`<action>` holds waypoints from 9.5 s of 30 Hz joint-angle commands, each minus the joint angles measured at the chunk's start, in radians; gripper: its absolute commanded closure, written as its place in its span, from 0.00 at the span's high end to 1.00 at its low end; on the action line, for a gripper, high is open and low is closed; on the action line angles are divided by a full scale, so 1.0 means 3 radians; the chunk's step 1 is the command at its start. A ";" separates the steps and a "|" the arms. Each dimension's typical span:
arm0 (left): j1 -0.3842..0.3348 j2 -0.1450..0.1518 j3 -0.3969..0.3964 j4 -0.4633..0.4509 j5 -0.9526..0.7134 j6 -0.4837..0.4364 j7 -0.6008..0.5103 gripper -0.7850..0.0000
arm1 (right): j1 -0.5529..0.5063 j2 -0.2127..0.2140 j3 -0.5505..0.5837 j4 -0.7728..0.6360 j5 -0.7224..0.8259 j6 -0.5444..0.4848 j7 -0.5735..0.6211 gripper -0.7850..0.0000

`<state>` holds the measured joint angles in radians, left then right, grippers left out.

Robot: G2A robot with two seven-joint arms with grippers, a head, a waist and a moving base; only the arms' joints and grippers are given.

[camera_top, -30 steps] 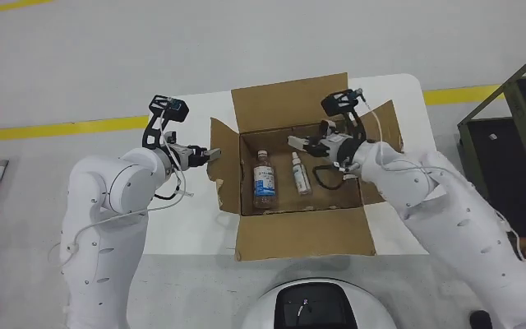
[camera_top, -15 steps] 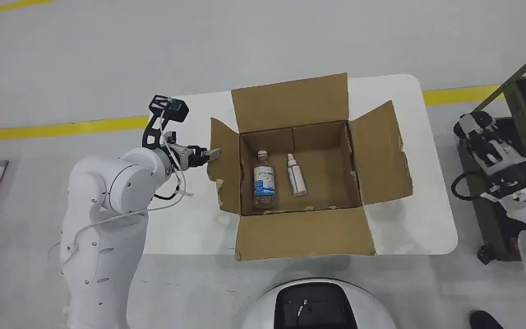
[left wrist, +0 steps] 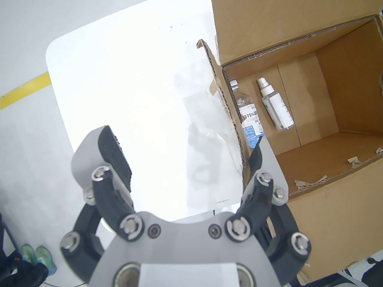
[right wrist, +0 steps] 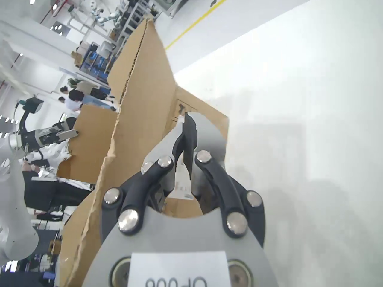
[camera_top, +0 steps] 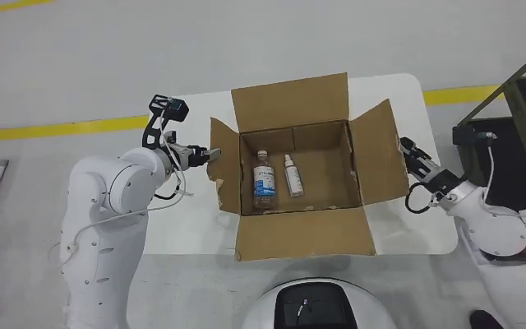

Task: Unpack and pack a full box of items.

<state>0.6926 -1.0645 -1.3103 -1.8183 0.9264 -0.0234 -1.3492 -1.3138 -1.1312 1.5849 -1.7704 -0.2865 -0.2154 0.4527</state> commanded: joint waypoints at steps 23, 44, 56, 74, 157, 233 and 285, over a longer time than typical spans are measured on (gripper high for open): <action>0.0097 0.0021 -0.0139 -0.0061 -0.0147 -0.0107 0.0137 1.00 | 0.0733 -0.0044 -0.0936 0.0135 -0.0394 0.0252 0.0811 0.00; 0.0586 0.0089 -0.0246 -0.0081 0.0182 -0.0125 0.0482 0.00 | 0.0758 -0.0041 -0.0998 0.0175 -0.0320 0.0275 0.0791 0.00; 0.0298 0.0032 0.0264 -0.0127 -0.0181 -0.0526 0.0562 0.00 | 0.0647 -0.0031 -0.0731 0.0076 -0.0116 0.0430 0.0400 0.00; -0.0123 -0.0104 0.1132 0.0186 -0.0183 -0.0886 0.0635 0.00 | 0.1424 0.0002 -0.0193 0.1539 0.0627 0.0188 0.0436 0.00; 0.0364 0.0111 -0.0071 -0.0415 -0.0913 -0.1057 0.0228 1.00 | 0.2687 -0.0272 -0.1825 0.2636 0.0992 -0.1134 0.1892 0.00; 0.1448 0.0811 -0.0129 -0.0841 -0.0393 -0.2294 0.1240 1.00 | 0.2645 -0.0324 -0.2111 0.2688 0.1042 -0.1051 0.1812 0.00; 0.0987 0.0684 0.0504 0.0000 0.0450 -0.0978 0.1124 1.00 | 0.2590 -0.0360 -0.2154 0.2590 0.1228 -0.0878 0.1447 0.00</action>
<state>0.9818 -0.8576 -1.1672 -1.8262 1.1002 -0.3154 -1.0268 -0.5398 -1.2380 0.9405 -0.9985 0.0824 -0.4801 0.8874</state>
